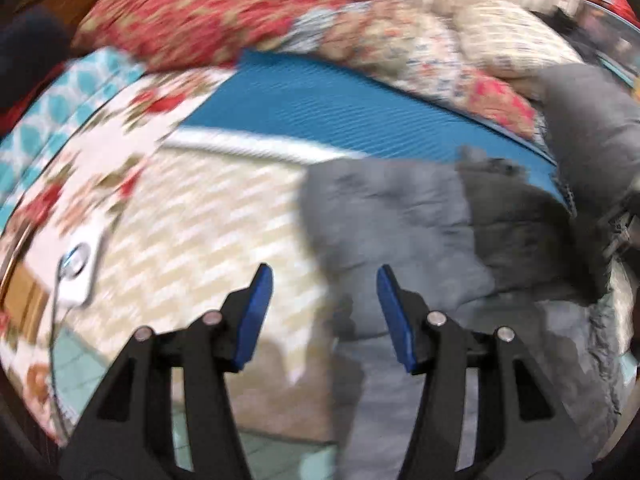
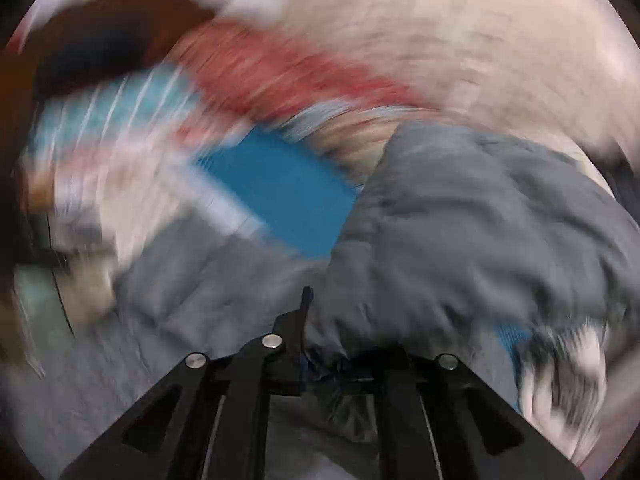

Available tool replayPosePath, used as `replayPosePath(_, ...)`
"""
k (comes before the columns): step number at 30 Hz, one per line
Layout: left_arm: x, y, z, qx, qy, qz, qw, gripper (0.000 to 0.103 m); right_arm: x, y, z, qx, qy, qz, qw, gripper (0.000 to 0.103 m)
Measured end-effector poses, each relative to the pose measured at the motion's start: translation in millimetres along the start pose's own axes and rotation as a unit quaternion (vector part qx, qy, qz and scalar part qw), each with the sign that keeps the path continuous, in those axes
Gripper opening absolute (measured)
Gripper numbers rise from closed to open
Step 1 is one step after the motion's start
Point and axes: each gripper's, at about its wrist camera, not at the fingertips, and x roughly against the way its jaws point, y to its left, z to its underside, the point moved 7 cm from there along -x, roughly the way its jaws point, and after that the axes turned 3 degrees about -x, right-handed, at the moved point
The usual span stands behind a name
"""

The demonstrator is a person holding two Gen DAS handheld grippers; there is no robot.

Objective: Fold large clothes

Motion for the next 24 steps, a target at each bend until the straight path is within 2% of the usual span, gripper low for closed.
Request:
replayPosePath(2, -1, 22, 8, 0.018, 0.013, -0.007, 0.9997, 0.052, -41, 65, 16, 0.142, 0.022, 0.041, 0.989, 0.0)
replayPosePath(3, 0, 27, 10, 0.022, 0.014, -0.007, 0.9996, 0.052, -59, 93, 31, 0.228, 0.02, 0.1, 0.968, 0.0)
replayPosePath(4, 2, 31, 11, 0.025, 0.012, -0.005, 0.9996, 0.052, -64, 104, 37, 0.269, 0.002, 0.154, 0.951, 0.0)
replayPosePath(5, 5, 32, 9, 0.025, 0.007, -0.001, 0.9997, 0.052, -64, 110, 40, 0.292, -0.022, 0.189, 0.937, 0.0)
replayPosePath(9, 6, 16, -3, 0.017, -0.005, 0.026, 0.9995, 0.052, -41, 90, 43, 0.276, -0.037, 0.209, 0.938, 0.001)
replayPosePath(10, 4, 7, -6, 0.009, -0.007, 0.03, 0.9995, 0.052, -27, 83, 44, 0.268, -0.051, 0.206, 0.94, 0.017)
replayPosePath(11, 2, -2, -9, 0.0, -0.008, 0.028, 0.9996, 0.053, -17, 76, 47, 0.258, -0.059, 0.2, 0.943, 0.023)
replayPosePath(12, -2, -7, -12, -0.005, -0.009, 0.029, 0.9995, 0.054, -1, 66, 52, 0.238, -0.065, 0.188, 0.951, 0.031)
replayPosePath(14, -15, -20, -16, -0.013, -0.004, 0.033, 0.9994, 0.054, 21, 43, 64, 0.182, -0.058, 0.157, 0.969, 0.035)
replayPosePath(15, -20, -25, -17, -0.015, 0.001, 0.034, 0.9993, 0.054, 32, 20, 72, 0.115, -0.044, 0.123, 0.985, 0.036)
replayPosePath(16, -29, -32, -18, -0.019, 0.008, 0.036, 0.9991, 0.054, 35, -1, 79, 0.06, -0.028, 0.097, 0.993, 0.036)
replayPosePath(17, -36, -38, -19, -0.024, 0.011, 0.036, 0.999, 0.054, 35, -14, 84, 0.01, -0.01, 0.073, 0.997, 0.036)
replayPosePath(18, -41, -43, -21, -0.028, 0.013, 0.034, 0.9989, 0.054, 30, -39, 96, -0.064, 0.019, 0.036, 0.997, 0.036)
replayPosePath(19, -51, -51, -22, -0.036, 0.018, 0.027, 0.9988, 0.054, 21, -65, 113, -0.141, 0.048, 0.001, 0.989, 0.036)
replayPosePath(20, -58, -55, -23, -0.043, 0.024, 0.02, 0.9986, 0.054, 16, -78, 129, -0.184, 0.066, -0.015, 0.981, 0.036)
replayPosePath(22, -81, -68, -26, -0.068, 0.04, -0.005, 0.9969, 0.054, -15, -119, 167, -0.282, 0.125, -0.029, 0.951, 0.036)
replayPosePath(24, -102, -83, -27, -0.085, 0.059, -0.002, 0.9947, 0.054, -38, -156, 201, -0.36, 0.154, -0.036, 0.919, 0.036)
